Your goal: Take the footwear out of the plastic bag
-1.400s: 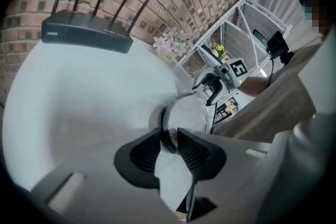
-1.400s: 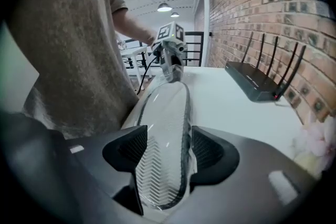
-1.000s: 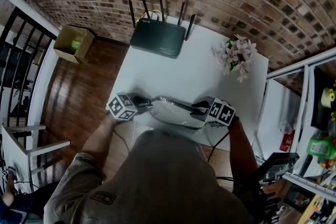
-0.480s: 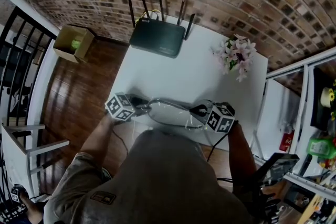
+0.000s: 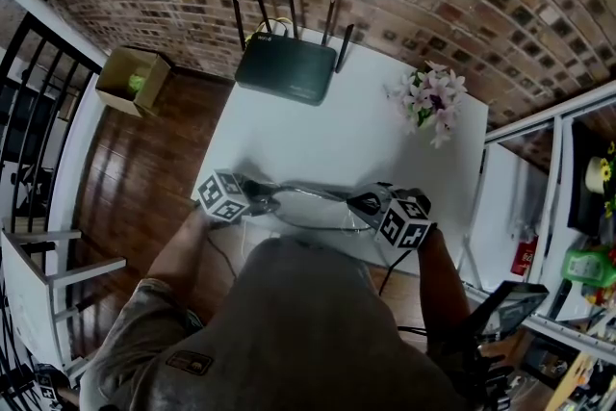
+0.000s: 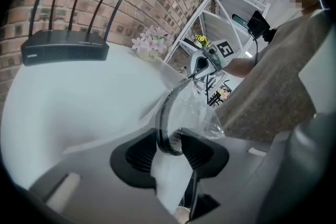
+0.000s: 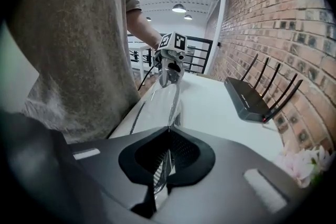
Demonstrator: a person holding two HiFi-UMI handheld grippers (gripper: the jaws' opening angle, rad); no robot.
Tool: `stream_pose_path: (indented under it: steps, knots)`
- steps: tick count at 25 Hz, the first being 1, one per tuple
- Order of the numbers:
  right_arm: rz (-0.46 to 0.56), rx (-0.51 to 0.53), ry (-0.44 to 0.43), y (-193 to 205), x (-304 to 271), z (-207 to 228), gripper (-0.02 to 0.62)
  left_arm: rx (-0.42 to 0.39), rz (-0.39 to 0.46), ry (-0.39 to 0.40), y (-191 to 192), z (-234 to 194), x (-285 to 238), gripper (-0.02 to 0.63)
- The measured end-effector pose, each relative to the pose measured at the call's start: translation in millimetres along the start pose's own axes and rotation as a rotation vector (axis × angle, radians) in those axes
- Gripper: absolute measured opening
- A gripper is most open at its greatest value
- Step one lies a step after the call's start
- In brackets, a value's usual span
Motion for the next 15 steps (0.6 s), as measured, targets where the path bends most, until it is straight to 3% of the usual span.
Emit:
stream_pose_path:
  steps: [15]
  knots:
    - [-0.012,-0.016,0.002,-0.6,14.2,2.1,0.018,-0.068,-0.005,0.016,-21.4,6.9,20.7,0.107]
Point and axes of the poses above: the fingertips, and each gripper's own axes: x backward along the fingers, z to its right, y out of its underside, the point moved 9 cm from there along x, backward along the fingers, and after that the axes turned 15 degrees about z, right-handed, at the moved point
